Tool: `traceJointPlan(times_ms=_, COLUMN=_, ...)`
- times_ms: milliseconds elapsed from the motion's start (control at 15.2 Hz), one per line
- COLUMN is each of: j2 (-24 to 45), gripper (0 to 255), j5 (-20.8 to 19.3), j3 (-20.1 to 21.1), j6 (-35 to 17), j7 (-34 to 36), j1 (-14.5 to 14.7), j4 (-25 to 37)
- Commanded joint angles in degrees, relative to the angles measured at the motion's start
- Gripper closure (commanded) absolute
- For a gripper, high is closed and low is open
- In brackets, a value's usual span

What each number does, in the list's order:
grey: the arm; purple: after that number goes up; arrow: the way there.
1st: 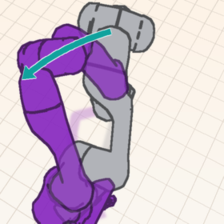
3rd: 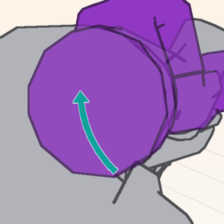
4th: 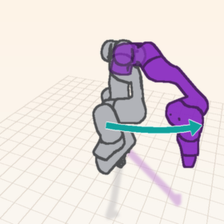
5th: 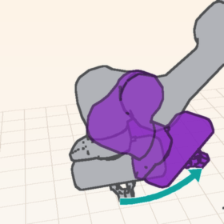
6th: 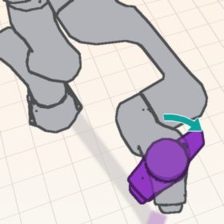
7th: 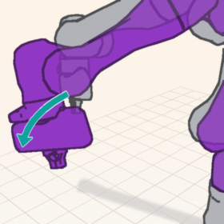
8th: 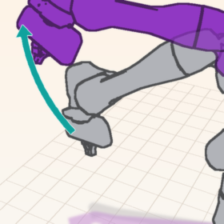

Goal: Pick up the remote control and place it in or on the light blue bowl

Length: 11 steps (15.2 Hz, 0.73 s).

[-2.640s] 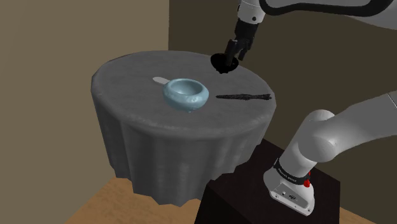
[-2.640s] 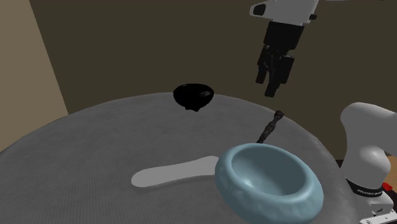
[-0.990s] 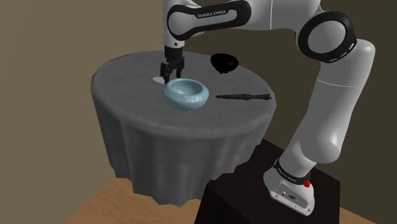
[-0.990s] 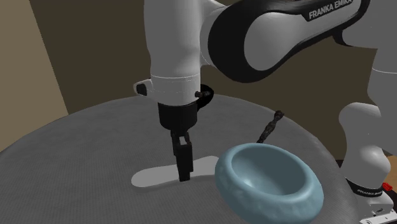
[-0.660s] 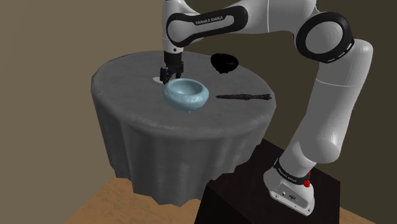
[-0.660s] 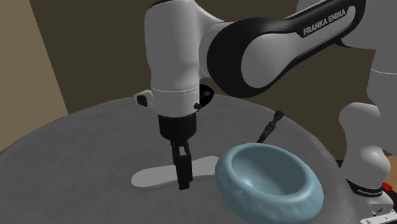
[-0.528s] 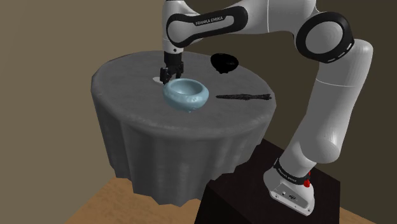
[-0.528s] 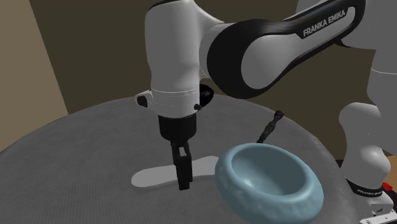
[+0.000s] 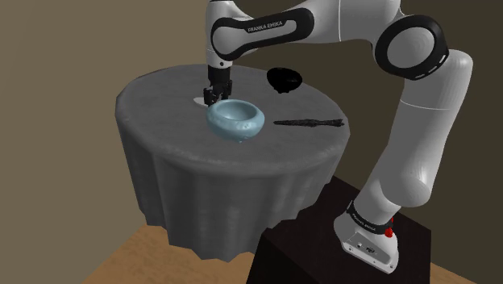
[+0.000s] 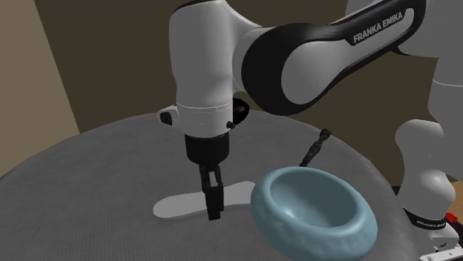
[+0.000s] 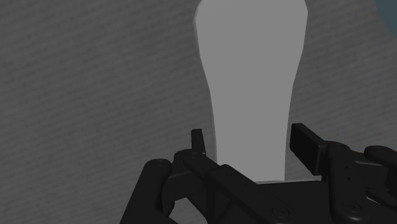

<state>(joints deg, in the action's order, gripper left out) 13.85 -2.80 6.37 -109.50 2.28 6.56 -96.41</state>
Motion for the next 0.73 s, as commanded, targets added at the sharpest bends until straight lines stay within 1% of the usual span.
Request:
traceJointPlan(times_ms=0, j2=0.0, gripper=255, j5=0.0, j3=0.0, j6=0.0, j7=0.0, j1=0.0, j4=0.01)
traceJointPlan(times_ms=396, j2=-0.02, gripper=255, j5=0.0, j3=0.0, j6=-0.02, j7=0.0, j1=0.0, j4=-0.03)
traceJointPlan(times_ms=660, j2=-0.48, gripper=255, j5=0.1, j3=0.03, j6=2.89, j7=-0.11, j1=0.02, j4=2.43)
